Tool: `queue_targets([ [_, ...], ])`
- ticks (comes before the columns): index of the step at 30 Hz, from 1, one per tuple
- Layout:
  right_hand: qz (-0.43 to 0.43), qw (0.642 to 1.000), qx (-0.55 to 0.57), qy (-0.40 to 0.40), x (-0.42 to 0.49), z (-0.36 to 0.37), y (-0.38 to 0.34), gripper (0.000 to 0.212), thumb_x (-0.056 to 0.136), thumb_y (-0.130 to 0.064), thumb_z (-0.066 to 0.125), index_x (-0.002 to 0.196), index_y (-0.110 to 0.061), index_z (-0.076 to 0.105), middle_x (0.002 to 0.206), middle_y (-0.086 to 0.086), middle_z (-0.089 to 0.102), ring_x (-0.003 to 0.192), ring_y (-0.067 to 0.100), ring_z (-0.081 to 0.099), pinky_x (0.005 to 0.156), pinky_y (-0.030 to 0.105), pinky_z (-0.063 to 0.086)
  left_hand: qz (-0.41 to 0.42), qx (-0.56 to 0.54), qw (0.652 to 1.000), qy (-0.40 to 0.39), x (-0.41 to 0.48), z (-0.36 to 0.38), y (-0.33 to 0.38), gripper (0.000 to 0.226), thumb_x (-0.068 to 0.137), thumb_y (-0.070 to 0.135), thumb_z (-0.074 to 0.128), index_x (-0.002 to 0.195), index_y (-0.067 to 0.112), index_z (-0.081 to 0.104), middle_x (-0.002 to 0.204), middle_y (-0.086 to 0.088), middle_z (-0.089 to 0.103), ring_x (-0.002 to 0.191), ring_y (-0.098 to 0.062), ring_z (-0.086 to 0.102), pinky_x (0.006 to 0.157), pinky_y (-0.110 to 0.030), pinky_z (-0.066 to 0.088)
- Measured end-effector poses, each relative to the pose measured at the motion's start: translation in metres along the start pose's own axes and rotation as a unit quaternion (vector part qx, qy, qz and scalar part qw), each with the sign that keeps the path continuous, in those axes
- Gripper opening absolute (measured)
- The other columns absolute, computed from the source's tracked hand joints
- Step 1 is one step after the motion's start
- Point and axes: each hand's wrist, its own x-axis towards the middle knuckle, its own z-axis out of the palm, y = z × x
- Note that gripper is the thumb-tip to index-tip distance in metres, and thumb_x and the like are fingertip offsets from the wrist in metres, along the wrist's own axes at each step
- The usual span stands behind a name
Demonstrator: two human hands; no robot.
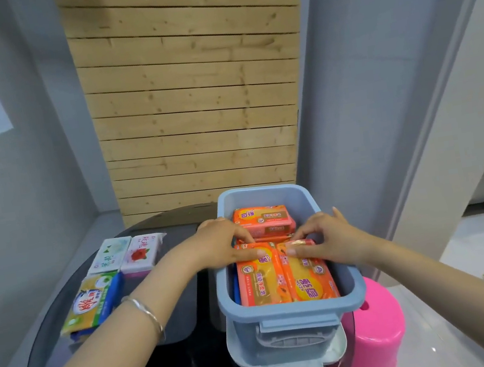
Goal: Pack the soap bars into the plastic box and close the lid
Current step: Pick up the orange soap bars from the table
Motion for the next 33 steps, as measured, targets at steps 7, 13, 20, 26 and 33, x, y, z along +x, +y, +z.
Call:
queue_targets([
  [7,0.015,0.999,-0.052,-0.006,0.002,-0.001,-0.009,0.028,0.084,-0.053,0.059,0.101,-0.036,0.073,0.110,-0.020,0.069,0.115,0.004,0.054,0.114,0.058,-0.006,-0.009,0.004,0.999,0.041,-0.001,0.000,-0.002,0.037,0.078,0.060,0.057,0.107,0.039,0.066,0.144,0.008,0.042,0.137,-0.017,0.021,0.113,-0.043,0.016],
  [13,-0.037,0.989,0.118,0.075,0.020,0.005,-0.054,0.017,0.089,-0.035,0.061,0.096,-0.023,0.072,0.101,-0.011,0.071,0.098,0.005,0.063,0.093,0.024,0.046,-0.053,-0.162,0.959,0.224,-0.048,0.003,-0.059,0.033,0.088,0.045,0.052,0.117,0.030,0.061,0.130,0.009,0.053,0.128,-0.013,0.037,0.107,-0.034,0.029],
  [20,-0.126,0.984,0.105,0.065,0.068,0.049,-0.127,0.013,0.089,-0.030,0.062,0.094,-0.022,0.072,0.099,-0.016,0.067,0.098,-0.010,0.056,0.082,0.001,0.033,-0.254,-0.190,0.895,0.312,-0.105,0.016,-0.171,0.049,0.081,0.034,0.066,0.124,0.015,0.054,0.124,-0.004,0.058,0.116,-0.027,0.053,0.096,-0.037,0.044],
  [26,-0.149,0.989,0.000,0.023,0.081,0.085,-0.144,0.018,0.088,-0.035,0.062,0.097,-0.023,0.072,0.110,-0.009,0.068,0.111,0.010,0.058,0.104,0.029,0.038,-0.396,-0.148,0.865,0.271,-0.125,0.041,-0.212,0.074,0.068,0.044,0.074,0.125,0.004,0.046,0.128,-0.016,0.054,0.114,-0.033,0.053,0.090,-0.040,0.048],
  [33,-0.117,0.993,-0.013,0.013,0.077,0.087,-0.141,0.020,0.086,-0.043,0.060,0.095,-0.029,0.072,0.098,-0.016,0.071,0.096,0.001,0.063,0.090,0.030,0.051,-0.459,-0.107,0.859,0.201,-0.118,0.050,-0.209,0.067,0.065,0.058,0.070,0.111,0.014,0.050,0.109,-0.005,0.064,0.100,-0.024,0.061,0.076,-0.033,0.053],
])
